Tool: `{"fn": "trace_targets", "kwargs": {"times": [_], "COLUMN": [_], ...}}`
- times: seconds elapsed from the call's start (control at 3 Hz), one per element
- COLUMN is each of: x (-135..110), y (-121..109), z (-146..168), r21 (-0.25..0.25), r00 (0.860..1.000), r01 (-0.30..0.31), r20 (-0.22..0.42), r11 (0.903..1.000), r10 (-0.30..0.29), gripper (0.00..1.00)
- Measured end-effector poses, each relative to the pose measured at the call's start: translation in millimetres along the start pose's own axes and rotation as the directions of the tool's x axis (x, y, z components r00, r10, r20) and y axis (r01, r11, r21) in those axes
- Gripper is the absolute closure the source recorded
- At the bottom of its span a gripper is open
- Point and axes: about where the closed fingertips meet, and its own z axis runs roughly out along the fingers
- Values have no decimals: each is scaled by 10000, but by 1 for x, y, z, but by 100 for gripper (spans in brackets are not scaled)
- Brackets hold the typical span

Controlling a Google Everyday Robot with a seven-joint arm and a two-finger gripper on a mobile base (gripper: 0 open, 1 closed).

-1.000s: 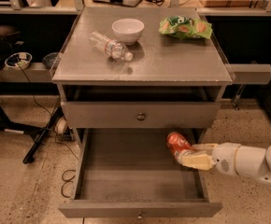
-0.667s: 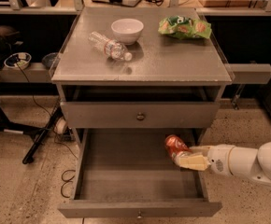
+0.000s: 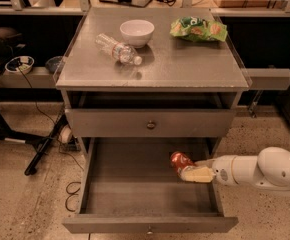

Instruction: Place coke can into middle drawer

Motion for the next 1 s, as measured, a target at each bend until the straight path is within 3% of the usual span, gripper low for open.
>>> {"fn": "trace_targets", "kwargs": {"times": [0.33, 1.0], "x": [0, 18], "y": [0, -15], "z": [0, 27], "r21": [-1, 309], "r00": [10000, 9962], "r01": [0, -326], "r20": [0, 819], "r11": [10000, 9990], "r10": [0, 300], "gripper": [100, 100]}}
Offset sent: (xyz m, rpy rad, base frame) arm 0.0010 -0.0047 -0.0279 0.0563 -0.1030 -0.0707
